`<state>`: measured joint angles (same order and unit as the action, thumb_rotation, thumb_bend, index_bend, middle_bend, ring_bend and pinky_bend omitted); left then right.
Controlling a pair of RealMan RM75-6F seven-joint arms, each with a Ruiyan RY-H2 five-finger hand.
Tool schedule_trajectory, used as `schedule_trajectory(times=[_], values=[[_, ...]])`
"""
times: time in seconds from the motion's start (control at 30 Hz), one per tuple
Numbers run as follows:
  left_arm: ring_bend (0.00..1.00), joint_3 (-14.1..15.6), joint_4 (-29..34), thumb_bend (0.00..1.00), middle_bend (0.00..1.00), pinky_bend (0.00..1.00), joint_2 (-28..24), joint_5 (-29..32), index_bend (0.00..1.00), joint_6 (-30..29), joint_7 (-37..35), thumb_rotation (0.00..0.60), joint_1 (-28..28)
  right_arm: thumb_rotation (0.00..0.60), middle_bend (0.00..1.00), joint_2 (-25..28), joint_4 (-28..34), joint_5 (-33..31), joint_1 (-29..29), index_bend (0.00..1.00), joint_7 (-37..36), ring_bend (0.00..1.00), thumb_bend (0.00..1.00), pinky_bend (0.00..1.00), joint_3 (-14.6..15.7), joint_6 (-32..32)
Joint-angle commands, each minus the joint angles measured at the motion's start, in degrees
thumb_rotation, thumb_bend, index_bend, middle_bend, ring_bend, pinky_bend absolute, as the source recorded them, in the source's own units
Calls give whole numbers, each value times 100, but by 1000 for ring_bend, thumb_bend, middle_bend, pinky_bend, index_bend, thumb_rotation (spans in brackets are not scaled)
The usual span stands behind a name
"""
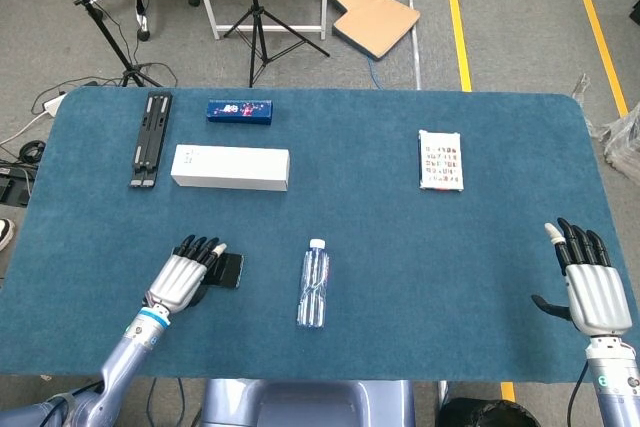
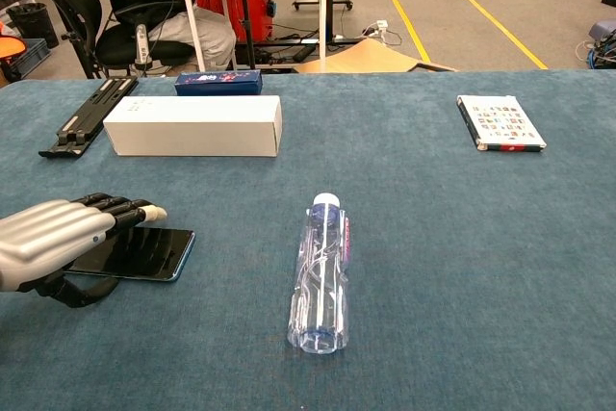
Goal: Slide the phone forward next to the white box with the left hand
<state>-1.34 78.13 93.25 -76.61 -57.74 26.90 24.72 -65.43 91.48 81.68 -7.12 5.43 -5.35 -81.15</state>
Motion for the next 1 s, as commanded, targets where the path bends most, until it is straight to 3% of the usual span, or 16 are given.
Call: schedule_trajectory(times=[0.03,0.13,0.37,0.47,0.73,1.0], values=[[7,35,-45,410,0,63,18,28,9,29,-14,600,15,600,0,3,-4,-3,-3,0,-6,0,0,0,2,8],[40,69,-57,481,0,100,20,63,73,55,-13,600,24,600,0,6,-1,-5,-6,0,-8,0,0,0,4,16],[138,97,106,860,66,196,-61,132,142,88,-57,600,49,600,0,13,-2,-3,-12,0,-29,0,0,0,9,30],[171,103,287,938,102,225,-185,179,180,104,-48,600,64,600,0,10,-7,-1,-15,0,-47,0,0,0,14,40],[242,85,939,967,182,282,-625,468,254,242,137,600,157,600,0,-1,-17,5,-34,0,-51,0,0,0,25,77],[257,-379,985,969,201,288,-643,1558,274,772,232,600,599,600,0,-26,-24,-5,-69,0,-71,0,0,0,40,155]])
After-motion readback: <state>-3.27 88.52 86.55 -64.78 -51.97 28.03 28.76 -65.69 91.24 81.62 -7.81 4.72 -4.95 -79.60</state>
